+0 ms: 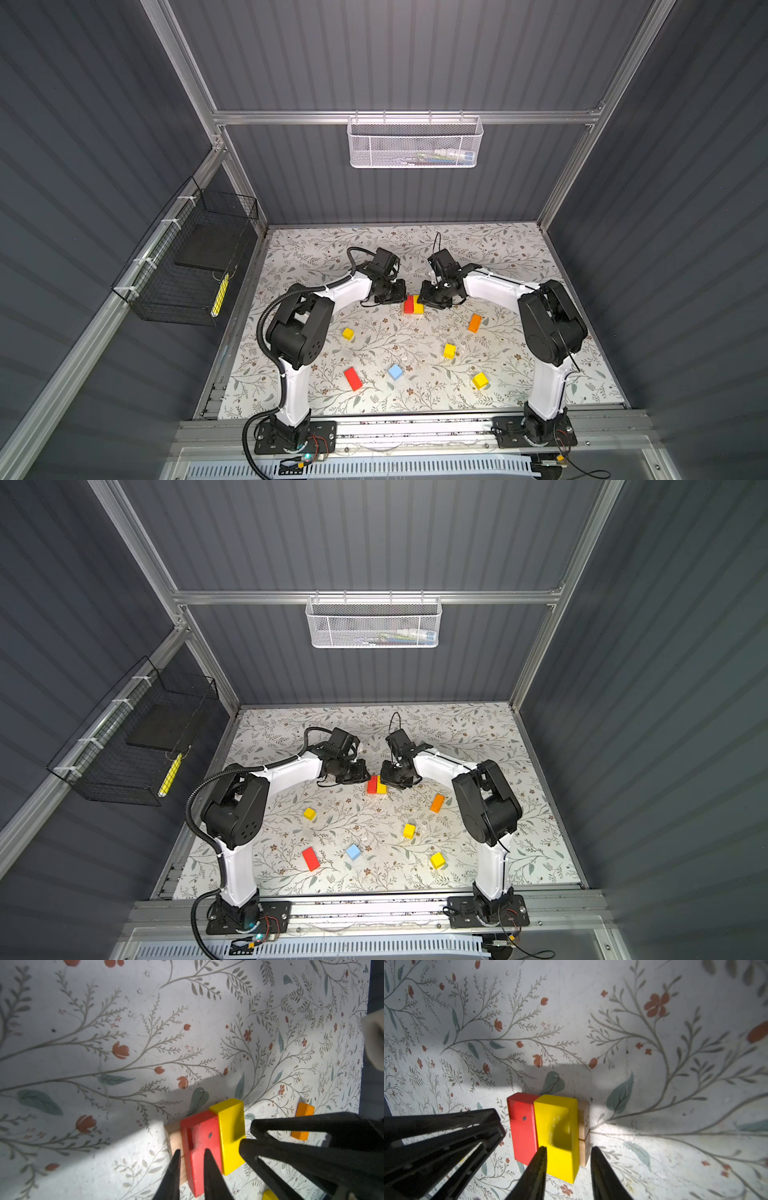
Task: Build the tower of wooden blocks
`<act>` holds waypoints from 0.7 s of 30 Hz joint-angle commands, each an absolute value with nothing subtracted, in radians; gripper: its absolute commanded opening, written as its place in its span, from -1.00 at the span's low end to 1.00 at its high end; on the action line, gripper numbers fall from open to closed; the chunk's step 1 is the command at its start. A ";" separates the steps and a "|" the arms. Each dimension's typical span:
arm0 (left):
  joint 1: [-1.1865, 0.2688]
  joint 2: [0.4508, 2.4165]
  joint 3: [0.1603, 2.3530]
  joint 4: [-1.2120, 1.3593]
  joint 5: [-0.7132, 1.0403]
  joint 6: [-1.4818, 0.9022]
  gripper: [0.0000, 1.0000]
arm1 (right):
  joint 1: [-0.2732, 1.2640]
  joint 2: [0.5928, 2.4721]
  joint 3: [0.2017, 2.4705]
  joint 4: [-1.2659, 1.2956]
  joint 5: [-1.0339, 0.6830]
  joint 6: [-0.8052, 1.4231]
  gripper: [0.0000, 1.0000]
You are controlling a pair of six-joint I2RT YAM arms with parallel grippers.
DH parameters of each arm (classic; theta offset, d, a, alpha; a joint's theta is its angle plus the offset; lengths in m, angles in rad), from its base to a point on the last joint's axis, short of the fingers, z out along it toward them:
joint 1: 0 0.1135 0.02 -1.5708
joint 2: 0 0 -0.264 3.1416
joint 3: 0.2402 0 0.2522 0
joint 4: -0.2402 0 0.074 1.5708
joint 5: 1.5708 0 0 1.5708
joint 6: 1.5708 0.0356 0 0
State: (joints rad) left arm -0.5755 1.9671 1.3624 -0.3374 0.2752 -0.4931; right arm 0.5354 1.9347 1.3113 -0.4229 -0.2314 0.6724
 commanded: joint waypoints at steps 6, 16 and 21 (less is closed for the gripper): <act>-0.581 1.909 1.357 -0.373 0.252 -0.495 -0.56 | 0.525 1.933 1.351 -0.423 -0.230 0.665 -0.23; -0.581 1.900 1.354 -0.387 0.238 -0.494 -0.56 | 0.522 1.965 1.371 -0.411 -0.252 0.670 -0.18; -0.581 1.896 1.355 -0.393 0.229 -0.494 -0.56 | 0.521 1.977 1.373 -0.410 -0.256 0.673 -0.17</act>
